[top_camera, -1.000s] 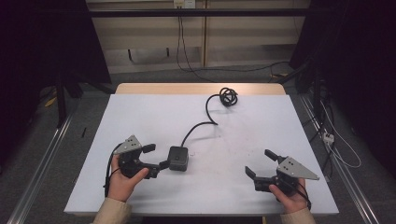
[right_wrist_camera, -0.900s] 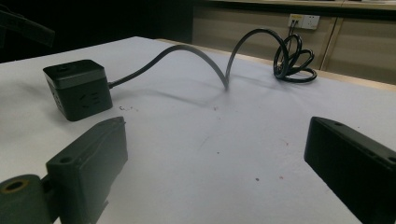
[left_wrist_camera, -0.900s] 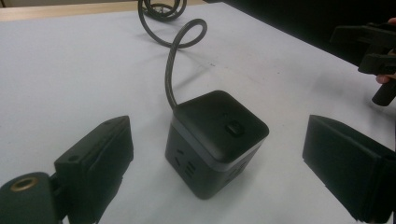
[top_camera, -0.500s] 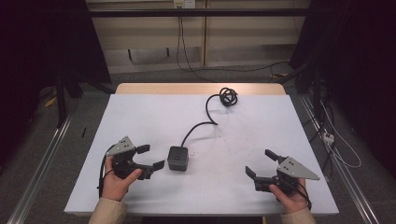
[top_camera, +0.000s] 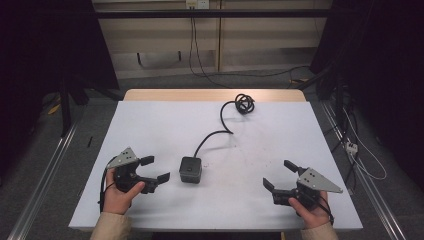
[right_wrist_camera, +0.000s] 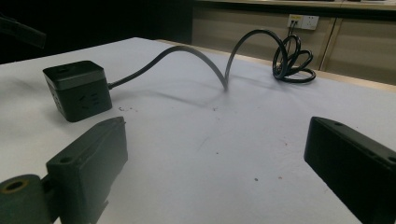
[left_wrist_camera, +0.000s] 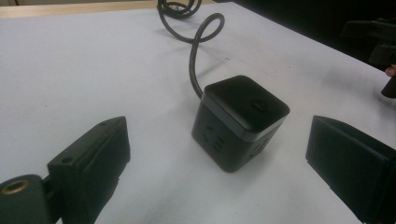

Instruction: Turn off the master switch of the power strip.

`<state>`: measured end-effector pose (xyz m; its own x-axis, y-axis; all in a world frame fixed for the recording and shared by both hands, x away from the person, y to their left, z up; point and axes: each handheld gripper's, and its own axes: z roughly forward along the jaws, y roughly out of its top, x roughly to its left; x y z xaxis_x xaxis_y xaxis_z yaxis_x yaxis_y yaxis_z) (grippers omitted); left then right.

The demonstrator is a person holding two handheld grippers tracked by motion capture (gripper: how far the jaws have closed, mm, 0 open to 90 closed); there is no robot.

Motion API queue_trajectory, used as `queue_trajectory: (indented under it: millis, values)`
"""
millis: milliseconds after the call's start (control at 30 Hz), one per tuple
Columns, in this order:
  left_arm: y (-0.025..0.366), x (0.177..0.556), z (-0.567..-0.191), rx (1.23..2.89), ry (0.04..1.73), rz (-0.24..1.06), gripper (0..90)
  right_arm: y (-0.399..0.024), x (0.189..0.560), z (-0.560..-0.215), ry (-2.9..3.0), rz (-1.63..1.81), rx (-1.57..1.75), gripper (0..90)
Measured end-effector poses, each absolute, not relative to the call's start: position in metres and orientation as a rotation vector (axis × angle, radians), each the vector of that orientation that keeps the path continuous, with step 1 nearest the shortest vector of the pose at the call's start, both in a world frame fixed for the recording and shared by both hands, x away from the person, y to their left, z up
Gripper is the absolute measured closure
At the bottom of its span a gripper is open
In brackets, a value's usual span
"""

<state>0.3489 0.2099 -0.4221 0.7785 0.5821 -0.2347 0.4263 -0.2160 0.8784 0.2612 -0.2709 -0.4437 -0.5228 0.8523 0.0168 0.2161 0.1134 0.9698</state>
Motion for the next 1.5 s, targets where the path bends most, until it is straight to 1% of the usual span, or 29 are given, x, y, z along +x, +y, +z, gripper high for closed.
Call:
queue_trajectory:
  millis: [533, 1500]
  values:
    - [0.223, 0.350, -0.425, 1.846, 0.785, 0.203, 5.8, -0.272, 0.261, -0.444, 1.821, 1.435, 1.043, 5.7]
    - [0.240, 0.350, -0.433, 1.846, 0.808, 0.211, 5.8, -0.272, 0.261, -0.444, 1.817, 1.435, 1.043, 5.7]
